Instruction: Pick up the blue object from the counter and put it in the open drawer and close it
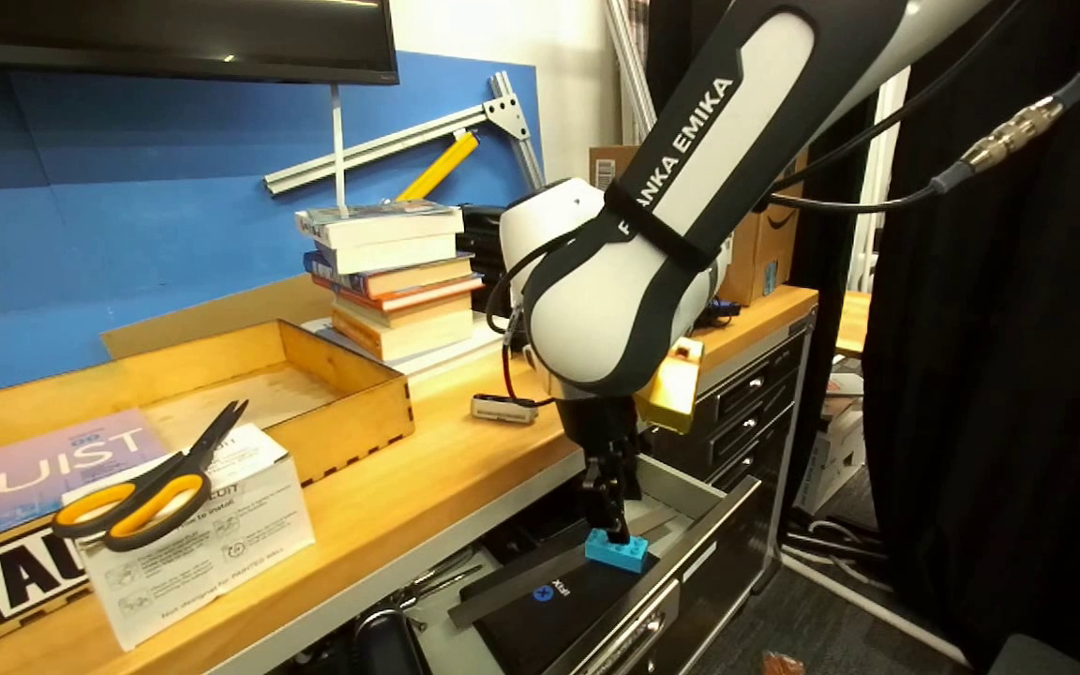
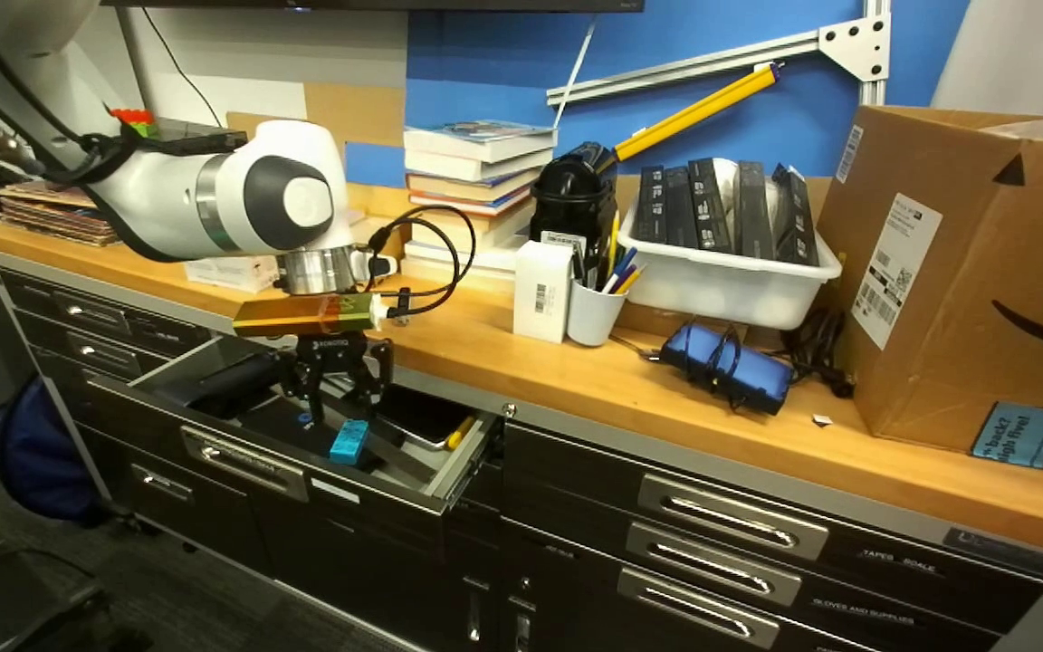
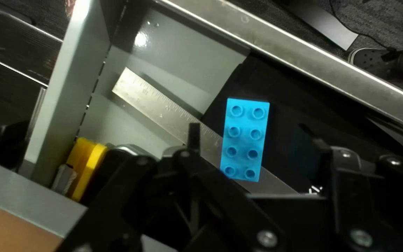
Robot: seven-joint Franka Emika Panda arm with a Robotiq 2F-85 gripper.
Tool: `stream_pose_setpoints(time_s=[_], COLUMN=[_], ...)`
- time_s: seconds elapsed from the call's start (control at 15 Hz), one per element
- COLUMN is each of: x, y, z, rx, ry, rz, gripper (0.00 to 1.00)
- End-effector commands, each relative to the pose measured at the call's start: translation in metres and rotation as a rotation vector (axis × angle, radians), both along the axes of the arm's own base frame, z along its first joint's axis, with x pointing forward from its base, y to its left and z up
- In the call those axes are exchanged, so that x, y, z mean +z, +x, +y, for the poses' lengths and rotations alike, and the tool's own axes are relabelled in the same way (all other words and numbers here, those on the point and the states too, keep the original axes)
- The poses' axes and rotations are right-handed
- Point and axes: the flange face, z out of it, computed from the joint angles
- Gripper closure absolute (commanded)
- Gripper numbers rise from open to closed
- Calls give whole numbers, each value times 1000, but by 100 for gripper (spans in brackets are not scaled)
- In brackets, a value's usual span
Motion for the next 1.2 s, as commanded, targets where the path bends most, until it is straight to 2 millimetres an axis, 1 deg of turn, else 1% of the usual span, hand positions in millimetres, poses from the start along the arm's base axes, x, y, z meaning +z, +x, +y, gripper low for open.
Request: stream_pose_setpoints(time_s=[0.0, 0.13, 0.27, 0.33, 0.47, 0.6, 0.67, 0.73, 0.87, 0.93, 1.13], x=[15, 9, 1, -5, -17, -25, -28, -32, -39, -41, -52], y=[-31, -50, -65, -70, -77, -76, -73, -66, -55, -50, -35], z=[-33, -54, -70, -75, -79, -77, -76, -74, -74, -72, -63], rx=[-67, -131, -180, -200, -218, -229, -241, -265, -391, -422, -449], ry=[2, 8, 12, 16, 14, 6, 0, -14, -13, -13, 4], rz=[-22, 8, 58, 91, 156, 181, 178, 163, 163, 149, 185], gripper=[0, 0, 0, 0, 0, 0, 0, 0, 0, 0, 0])
